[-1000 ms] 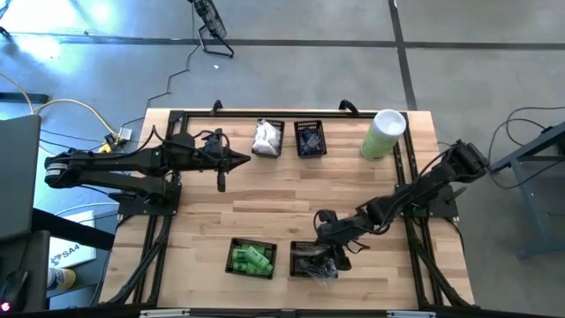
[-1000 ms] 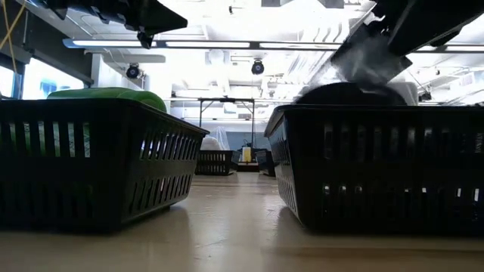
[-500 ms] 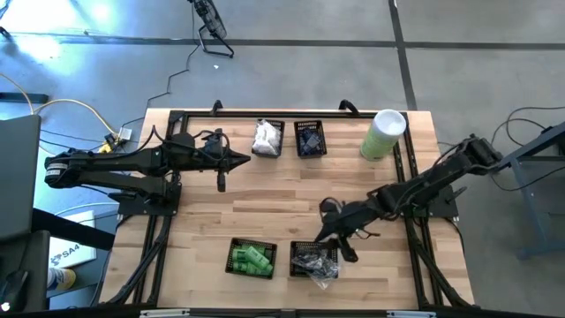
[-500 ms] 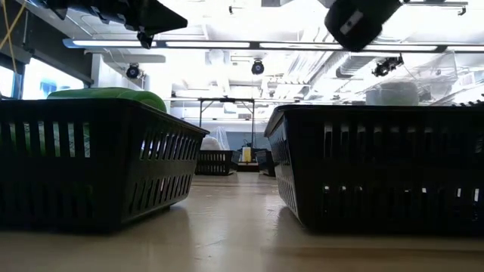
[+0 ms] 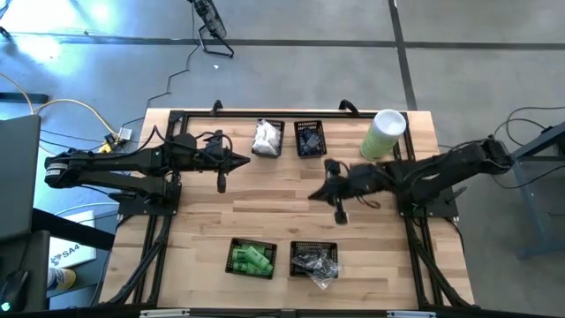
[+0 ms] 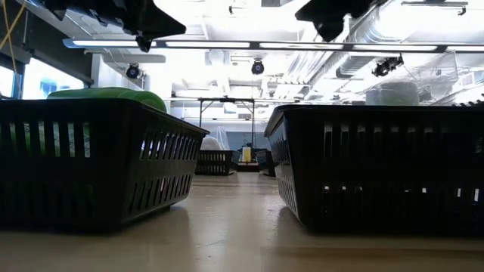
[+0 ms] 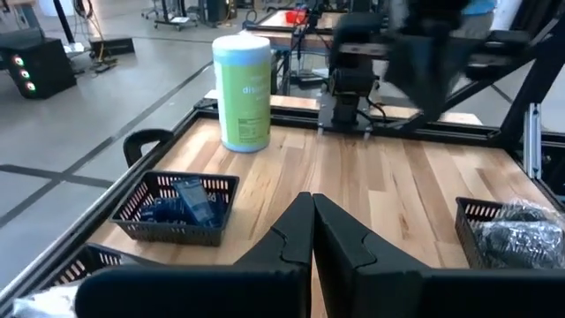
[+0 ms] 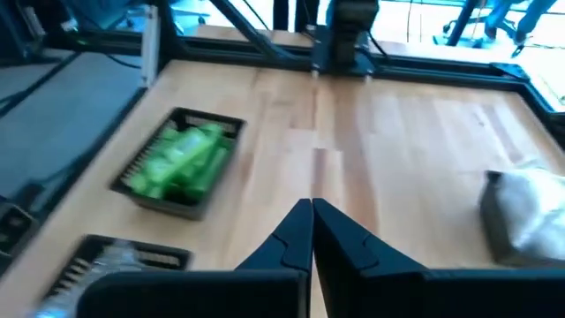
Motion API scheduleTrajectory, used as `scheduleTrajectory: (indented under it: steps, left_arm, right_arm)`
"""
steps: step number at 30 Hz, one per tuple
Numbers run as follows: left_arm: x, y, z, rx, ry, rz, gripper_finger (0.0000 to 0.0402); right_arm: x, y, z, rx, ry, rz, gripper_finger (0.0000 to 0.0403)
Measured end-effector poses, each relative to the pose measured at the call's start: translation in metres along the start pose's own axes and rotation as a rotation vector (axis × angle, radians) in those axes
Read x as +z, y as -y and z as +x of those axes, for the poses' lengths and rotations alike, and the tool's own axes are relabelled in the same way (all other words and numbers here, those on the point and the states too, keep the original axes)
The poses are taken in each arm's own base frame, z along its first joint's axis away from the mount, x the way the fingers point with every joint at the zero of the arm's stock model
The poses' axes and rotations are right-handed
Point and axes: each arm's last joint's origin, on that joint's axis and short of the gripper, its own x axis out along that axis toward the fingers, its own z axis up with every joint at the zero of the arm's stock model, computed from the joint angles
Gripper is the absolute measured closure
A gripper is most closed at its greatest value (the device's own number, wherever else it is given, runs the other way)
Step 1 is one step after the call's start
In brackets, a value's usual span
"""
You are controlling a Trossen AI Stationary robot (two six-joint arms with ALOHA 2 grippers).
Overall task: Pick & Place Travel size toiletries
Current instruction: Return to Home Position
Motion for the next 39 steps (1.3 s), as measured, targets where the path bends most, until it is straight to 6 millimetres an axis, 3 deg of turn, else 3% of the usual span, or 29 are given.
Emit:
scheduleTrajectory:
  steps: [9, 15, 22, 29, 34, 39]
  left_arm:
    - [-0.001, -0.001, 0.005, 0.027, -0.004, 0.158, 0.0401]
    - [-0.003, -0.001, 0.007, 0.014, -0.025, 0.217, 0.0401]
    - [-0.006, 0.000, 0.007, 0.011, -0.052, 0.211, 0.0401]
    - [-0.013, 0.000, 0.006, -0.007, -0.124, 0.184, 0.0401]
    - [-0.014, 0.000, 0.006, -0.013, -0.135, 0.186, 0.0401]
    - [-0.015, 0.000, 0.006, -0.022, -0.145, 0.307, 0.0401]
  right_arm:
    - [-0.013, 0.088, -0.006, -0.114, 0.039, -0.011, 0.0401]
    - [-0.017, 0.119, -0.017, -0.112, 0.057, 0.008, 0.0401]
    - [-0.019, 0.137, -0.025, -0.178, 0.073, 0.019, 0.0401]
    - [-0.019, 0.139, -0.026, -0.256, 0.065, 0.054, 0.0401]
    - [-0.018, 0.139, -0.026, -0.261, 0.069, -0.041, 0.0401]
    - [-0.017, 0.140, -0.027, -0.314, 0.062, -0.061, 0.0401]
